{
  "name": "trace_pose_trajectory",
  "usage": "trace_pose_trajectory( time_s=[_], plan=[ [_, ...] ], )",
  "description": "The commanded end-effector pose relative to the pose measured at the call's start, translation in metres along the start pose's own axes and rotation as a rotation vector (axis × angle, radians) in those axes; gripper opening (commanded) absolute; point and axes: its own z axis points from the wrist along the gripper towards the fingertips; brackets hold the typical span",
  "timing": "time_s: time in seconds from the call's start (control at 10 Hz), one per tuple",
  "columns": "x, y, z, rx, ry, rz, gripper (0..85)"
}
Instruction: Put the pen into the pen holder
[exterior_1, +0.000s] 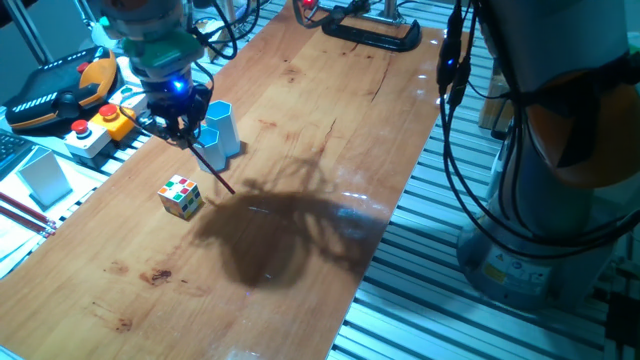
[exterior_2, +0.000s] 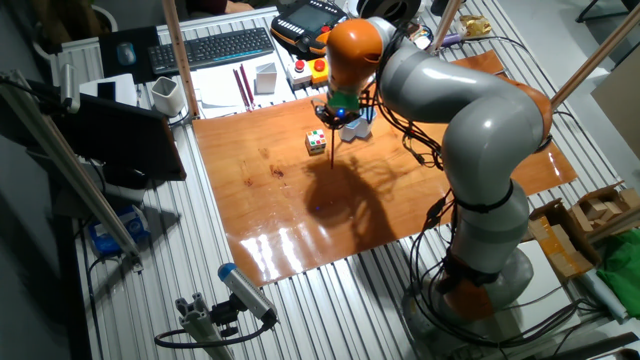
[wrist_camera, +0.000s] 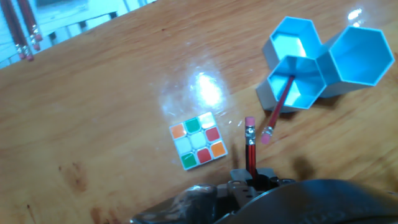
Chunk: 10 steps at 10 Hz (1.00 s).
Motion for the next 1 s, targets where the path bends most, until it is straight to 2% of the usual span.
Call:
trace_pose_trajectory(
  time_s=[0.0,0.3,0.9],
  plan=[
    [-0.0006,-0.0011,0.0006,0.007,0.001,0.021,0.7],
    [-0.0011,-0.0030,0.0011,0.034,0.006,0.113,0.7],
    [-0.0021,-0.0069,0.0029,0.048,0.000,0.220,0.7]
  ],
)
